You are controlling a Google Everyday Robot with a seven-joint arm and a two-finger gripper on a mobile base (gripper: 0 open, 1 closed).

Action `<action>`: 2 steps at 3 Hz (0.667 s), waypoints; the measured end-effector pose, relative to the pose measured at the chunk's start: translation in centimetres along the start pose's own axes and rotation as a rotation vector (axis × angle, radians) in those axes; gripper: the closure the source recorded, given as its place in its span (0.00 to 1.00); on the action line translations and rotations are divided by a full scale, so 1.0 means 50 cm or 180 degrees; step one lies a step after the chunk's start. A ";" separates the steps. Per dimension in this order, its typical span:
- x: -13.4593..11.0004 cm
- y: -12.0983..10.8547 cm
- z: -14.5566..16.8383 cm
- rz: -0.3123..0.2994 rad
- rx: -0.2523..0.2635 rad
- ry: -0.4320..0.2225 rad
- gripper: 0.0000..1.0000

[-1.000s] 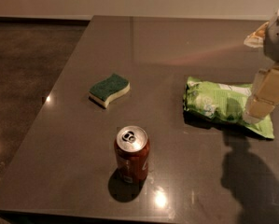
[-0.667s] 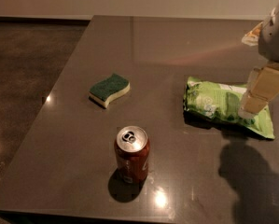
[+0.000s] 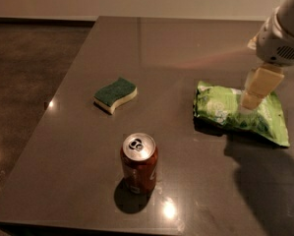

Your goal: Move green rice chip bag near coke can

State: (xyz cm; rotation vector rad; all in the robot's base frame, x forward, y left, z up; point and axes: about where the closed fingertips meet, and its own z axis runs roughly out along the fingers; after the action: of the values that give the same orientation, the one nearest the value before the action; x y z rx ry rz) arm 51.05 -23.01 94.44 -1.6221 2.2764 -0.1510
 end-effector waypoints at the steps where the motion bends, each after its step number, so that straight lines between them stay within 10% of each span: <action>1: 0.010 -0.010 0.051 0.0030 -0.0121 0.0047 0.00; 2: 0.019 -0.016 0.092 0.0033 -0.0217 0.0082 0.00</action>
Offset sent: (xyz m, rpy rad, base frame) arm 0.0295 -0.0121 -0.0669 0.0000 0.1176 -0.0030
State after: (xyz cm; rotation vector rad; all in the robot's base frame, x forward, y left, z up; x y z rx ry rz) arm 53.03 -23.65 90.15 -1.6507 2.3327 -0.0931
